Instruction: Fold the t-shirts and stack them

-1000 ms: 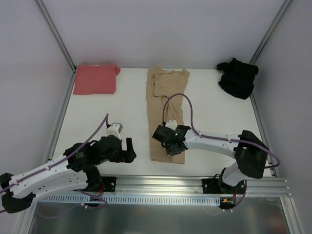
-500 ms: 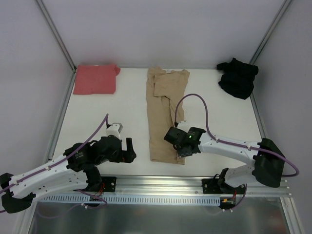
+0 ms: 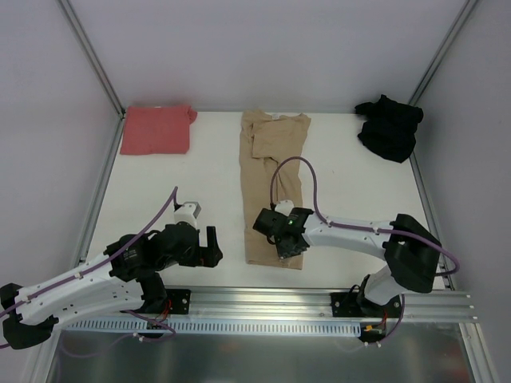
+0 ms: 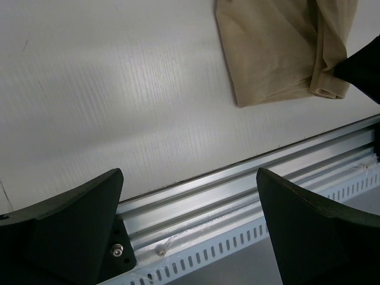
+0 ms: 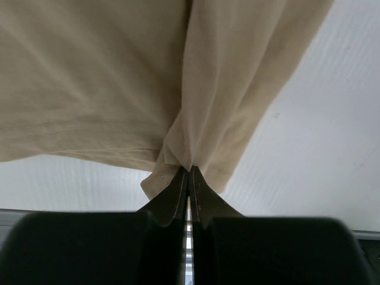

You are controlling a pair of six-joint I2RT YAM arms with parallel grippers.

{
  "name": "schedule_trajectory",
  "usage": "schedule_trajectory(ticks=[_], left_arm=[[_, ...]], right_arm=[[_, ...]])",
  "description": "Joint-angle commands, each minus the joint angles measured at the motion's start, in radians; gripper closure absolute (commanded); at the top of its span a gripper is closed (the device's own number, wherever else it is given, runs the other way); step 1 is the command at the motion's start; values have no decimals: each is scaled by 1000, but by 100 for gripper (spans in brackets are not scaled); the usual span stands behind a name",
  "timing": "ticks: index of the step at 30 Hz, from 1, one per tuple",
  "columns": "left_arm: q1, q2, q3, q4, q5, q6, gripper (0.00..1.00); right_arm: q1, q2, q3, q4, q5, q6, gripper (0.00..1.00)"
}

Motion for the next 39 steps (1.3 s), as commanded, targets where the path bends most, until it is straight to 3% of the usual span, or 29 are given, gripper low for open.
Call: schedule_trajectory(ticks=[1,13,14,15,17,20,32,39], left_arm=[[-14,-11,-11,-15,-26,-12,1],[-14,-23,-16,-20,-32,-13,1],[-14,-26,-14,-21,-34,-12,1],[-14,-28,-16,-21,-32,-13,1],[-14,-33,-16,-24,-34,-13,1],[-14,-31,-16,-24,-31,-12,1],[-14,-23,-11,-18,-21,-13,1],[-14,-19,-11,-12,-15,-15,1]], right_arm=[[14,41,78,32,-15,-5,100],[33,146,175,49,-40,-21,97],[34,149,175,48,-38,-19,87],[40,149,175,40,-22,-15,57],[48,134,173,20,-3,-5,24],[49,88,163,-3,32,-1,0],[46,-94,-64,-35,120,78,1],[34,-135,-152,22,92,94,7]])
